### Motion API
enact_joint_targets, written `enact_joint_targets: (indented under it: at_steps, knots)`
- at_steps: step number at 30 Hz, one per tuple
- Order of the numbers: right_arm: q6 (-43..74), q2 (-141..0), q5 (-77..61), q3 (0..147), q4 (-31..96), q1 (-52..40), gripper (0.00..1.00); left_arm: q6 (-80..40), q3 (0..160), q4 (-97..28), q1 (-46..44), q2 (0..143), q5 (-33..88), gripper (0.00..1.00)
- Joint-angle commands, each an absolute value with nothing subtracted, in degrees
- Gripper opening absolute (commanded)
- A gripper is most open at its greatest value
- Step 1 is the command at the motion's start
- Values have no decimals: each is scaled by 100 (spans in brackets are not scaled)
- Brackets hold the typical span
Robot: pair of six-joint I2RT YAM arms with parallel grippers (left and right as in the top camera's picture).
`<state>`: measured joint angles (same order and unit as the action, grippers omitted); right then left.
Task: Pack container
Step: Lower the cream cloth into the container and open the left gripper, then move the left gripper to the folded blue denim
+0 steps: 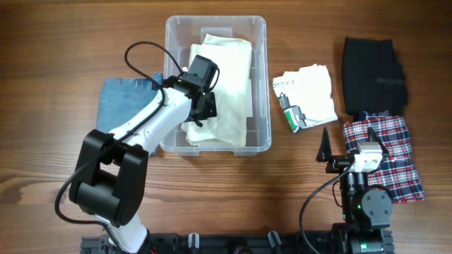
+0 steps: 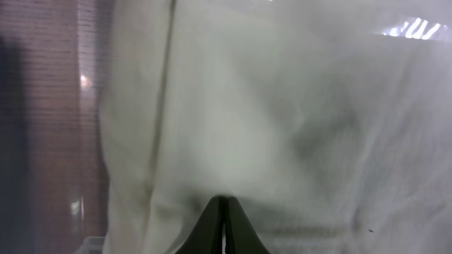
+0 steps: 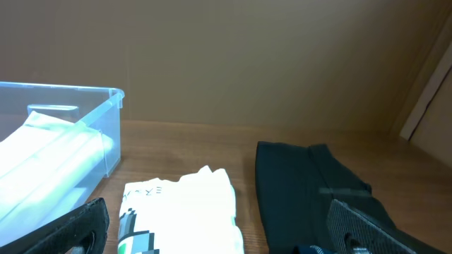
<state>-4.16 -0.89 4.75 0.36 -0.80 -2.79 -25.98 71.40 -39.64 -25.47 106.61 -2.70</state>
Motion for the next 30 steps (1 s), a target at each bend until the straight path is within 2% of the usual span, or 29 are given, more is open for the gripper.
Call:
enact_joint_targets:
  at_steps: [1,6,9,16,17,19,20,21,22,30]
  knots:
    - [-366,-64,506,30,-97,-261,100,-2545,7262,-3972,-2589,10567,-198,4]
    - [-366,-64,506,30,-97,-261,100,-2545,7588,-4018,-2569,10099,-198,9]
    - [-366,-64,506,30,-97,-261,100,-2543,7730,-4018,-2515,9697,-198,20]
    - [-366,-64,506,30,-97,-261,100,-2403,7745,-4335,-2040,8731,-204,34]
    - [-368,-64,506,30,-97,-261,100,-2370,7745,-4445,-1898,8613,-209,40]
    - [-368,-64,506,30,-97,-261,100,-2370,7745,-4718,-1433,8364,-202,42]
    - [-368,-64,506,30,-97,-261,100,-2370,7745,-4821,-1219,8287,-200,47]
    - [-368,-64,506,30,-97,-261,100,-2366,7745,-4928,-978,8211,-200,58]
    - [-368,-64,506,30,-97,-261,100,-2320,7745,-5035,-722,8149,-196,61]
    - [-366,-64,506,30,-97,-261,100,-2270,7743,-5850,1347,8042,598,68]
